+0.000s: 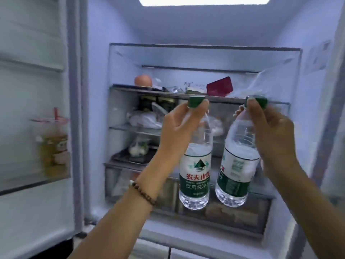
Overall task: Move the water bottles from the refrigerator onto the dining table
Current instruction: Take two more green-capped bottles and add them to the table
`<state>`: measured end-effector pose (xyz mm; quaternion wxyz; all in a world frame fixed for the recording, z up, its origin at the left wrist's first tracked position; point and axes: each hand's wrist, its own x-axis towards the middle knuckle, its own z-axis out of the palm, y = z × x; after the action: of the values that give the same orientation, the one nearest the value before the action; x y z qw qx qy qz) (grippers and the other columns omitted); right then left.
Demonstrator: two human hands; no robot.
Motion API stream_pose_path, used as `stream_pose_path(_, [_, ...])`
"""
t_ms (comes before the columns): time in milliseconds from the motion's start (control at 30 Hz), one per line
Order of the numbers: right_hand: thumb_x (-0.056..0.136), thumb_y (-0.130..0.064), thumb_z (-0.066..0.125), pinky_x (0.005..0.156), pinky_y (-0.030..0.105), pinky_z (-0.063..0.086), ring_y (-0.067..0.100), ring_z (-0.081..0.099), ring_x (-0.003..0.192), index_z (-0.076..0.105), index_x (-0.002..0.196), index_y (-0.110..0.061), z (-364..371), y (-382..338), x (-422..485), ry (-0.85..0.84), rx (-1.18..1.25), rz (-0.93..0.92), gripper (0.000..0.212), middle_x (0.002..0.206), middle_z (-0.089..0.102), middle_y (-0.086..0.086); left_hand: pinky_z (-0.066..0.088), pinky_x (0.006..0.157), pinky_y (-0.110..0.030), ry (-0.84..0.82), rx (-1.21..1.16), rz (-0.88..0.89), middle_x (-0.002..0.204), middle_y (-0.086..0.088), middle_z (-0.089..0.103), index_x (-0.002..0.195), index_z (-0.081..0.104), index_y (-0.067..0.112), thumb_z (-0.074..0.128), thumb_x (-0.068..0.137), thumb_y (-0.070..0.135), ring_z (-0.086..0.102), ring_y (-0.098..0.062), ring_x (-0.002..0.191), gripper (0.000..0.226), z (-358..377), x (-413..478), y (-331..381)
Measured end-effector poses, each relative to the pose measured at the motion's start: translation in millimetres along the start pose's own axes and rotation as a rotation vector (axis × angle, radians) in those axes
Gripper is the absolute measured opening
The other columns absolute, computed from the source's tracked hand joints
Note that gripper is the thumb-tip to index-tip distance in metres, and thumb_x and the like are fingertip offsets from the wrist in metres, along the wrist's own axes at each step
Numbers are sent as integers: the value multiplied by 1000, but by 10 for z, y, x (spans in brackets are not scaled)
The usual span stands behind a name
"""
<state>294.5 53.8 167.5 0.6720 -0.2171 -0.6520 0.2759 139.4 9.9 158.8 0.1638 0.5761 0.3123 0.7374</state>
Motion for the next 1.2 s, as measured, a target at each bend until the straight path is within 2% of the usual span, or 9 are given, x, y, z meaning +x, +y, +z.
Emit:
stream_pose_path(167, [72, -56, 59, 73, 47, 55, 19, 62, 68, 70, 75, -20, 826, -283, -557, -280, 230, 115, 38, 76, 70, 8, 56, 68, -22, 241, 269, -85, 83, 6, 72, 81, 69, 26, 63, 84, 35, 71, -12, 81, 11, -896, -616, 595])
stream_pose_path(267, [73, -53, 60, 70, 37, 51, 13, 62, 67, 70, 74, -20, 1391, -569, -915, -418, 366, 128, 35, 72, 70, -1, 55, 71, -23, 395, 397, -82, 83, 6, 73, 86, 70, 24, 64, 85, 35, 72, -11, 80, 12, -1454, -974, 1060])
stream_pose_path(400, [76, -46, 59, 62, 17, 50, 4, 64, 66, 71, 84, -17, 2146, -1007, -1443, -591, 539, 144, 33, 73, 73, -8, 48, 60, -8, 557, 472, -33, 82, 6, 70, 89, 68, 17, 61, 89, 22, 68, -1, 71, 9, -2139, -1478, 1740])
stream_pose_path(567, [85, -43, 57, 58, 8, 48, 0, 65, 66, 69, 81, -18, 3112, -1655, -2160, -735, 645, 219, 28, 77, 72, -5, 55, 80, -27, 724, 706, -34, 87, -1, 73, 85, 71, 21, 62, 88, 27, 68, -12, 84, 11, -3069, -2146, 2569])
stream_pose_path(733, [86, -45, 57, 59, 17, 49, 3, 61, 61, 70, 79, -12, 4060, -2254, -2957, -811, 712, 261, 36, 72, 70, -1, 56, 77, -38, 824, 837, -68, 93, -16, 72, 96, 71, 7, 61, 88, 33, 69, -26, 82, 28, -3952, -2693, 3381])
stream_pose_path(900, [88, -41, 59, 57, 16, 48, 4, 62, 59, 70, 79, -9, 4848, -2643, -3495, -834, 775, 285, 35, 60, 67, -7, 54, 84, -44, 924, 959, -78, 85, -1, 74, 92, 73, 17, 63, 84, 41, 70, -21, 82, 27, -4750, -3051, 3848])
stream_pose_path(1067, [84, -45, 63, 76, 51, 53, 39, 64, 76, 72, 85, -12, 5662, -2794, -3852, -886, 814, 287, 34, 84, 68, 24, 52, 93, -44, 1007, 950, -116, 94, 6, 74, 97, 71, 26, 63, 81, 45, 69, -15, 94, 25, -5546, -3181, 3951])
stream_pose_path(1133, [82, -44, 66, 79, 51, 53, 30, 65, 76, 73, 88, -13, 6014, -2756, -3951, -900, 811, 318, 32, 87, 69, 23, 51, 94, -42, 1018, 946, -123, 93, 9, 74, 97, 70, 28, 64, 82, 43, 68, -12, 94, 23, -5872, -3175, 3885])
stream_pose_path(1200, [80, -43, 69, 85, 47, 54, 22, 69, 85, 74, 94, -16, 6399, -2678, -4022, -910, 800, 354, 31, 87, 74, 9, 51, 94, -39, 1020, 944, -130, 92, 12, 75, 97, 68, 30, 64, 83, 40, 69, -8, 93, 18, -6221, -3128, 3782])
